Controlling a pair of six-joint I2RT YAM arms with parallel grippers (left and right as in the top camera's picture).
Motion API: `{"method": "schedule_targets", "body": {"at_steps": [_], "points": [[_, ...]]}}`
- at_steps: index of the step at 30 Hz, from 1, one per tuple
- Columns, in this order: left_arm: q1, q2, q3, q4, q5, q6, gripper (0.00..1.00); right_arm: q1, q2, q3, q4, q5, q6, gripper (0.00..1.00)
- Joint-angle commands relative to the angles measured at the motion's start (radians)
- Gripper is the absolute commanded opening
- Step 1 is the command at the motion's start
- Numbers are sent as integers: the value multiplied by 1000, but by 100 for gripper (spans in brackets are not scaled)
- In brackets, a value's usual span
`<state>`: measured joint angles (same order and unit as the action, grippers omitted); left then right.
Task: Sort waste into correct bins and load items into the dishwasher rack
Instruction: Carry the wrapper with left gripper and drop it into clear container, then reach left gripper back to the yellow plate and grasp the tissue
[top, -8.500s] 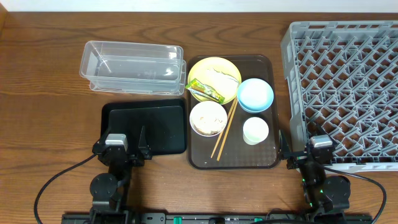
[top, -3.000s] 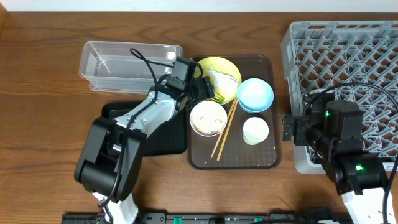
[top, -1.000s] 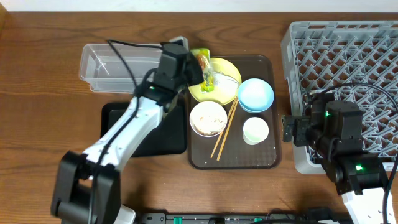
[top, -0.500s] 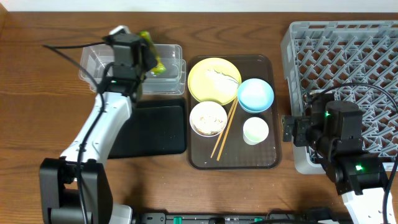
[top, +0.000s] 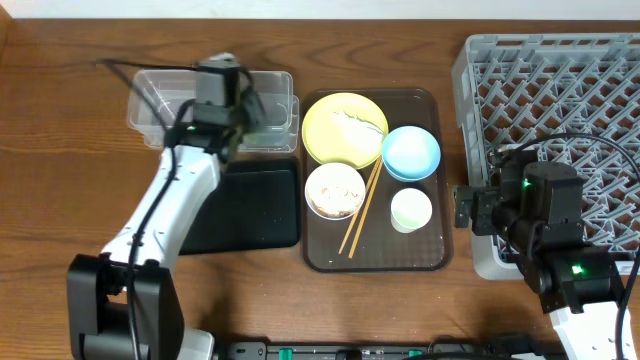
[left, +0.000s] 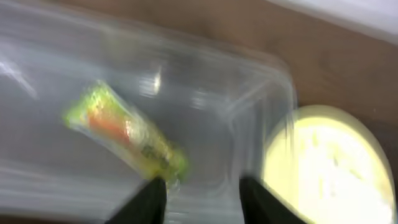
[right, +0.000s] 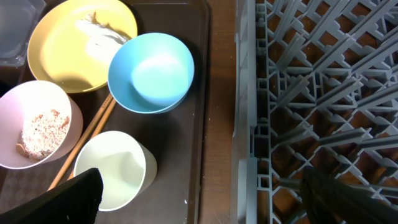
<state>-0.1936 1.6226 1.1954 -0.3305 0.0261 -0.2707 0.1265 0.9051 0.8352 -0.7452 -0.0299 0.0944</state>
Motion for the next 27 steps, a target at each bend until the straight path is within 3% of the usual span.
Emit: {"method": "schedule_targets", "body": {"at_steps": [1, 7, 10, 18, 27], "points": [[-68, -16, 117, -95, 27, 256, 41, -2, -3, 21, -3, -4, -13, 99], [-179, -4, 154, -40, 27, 508, 52, -2, -3, 21, -4, -5, -13, 99], [-216, 41, 154, 61, 27, 514, 64, -2, -3, 21, -4, -5, -13, 99], [-283, 248, 154, 250, 28, 514, 69, -2, -3, 21, -7, -4, -13, 99], [-345, 403, 154, 328, 28, 558, 79, -2, -3, 21, -7, -4, -13, 99]]}}
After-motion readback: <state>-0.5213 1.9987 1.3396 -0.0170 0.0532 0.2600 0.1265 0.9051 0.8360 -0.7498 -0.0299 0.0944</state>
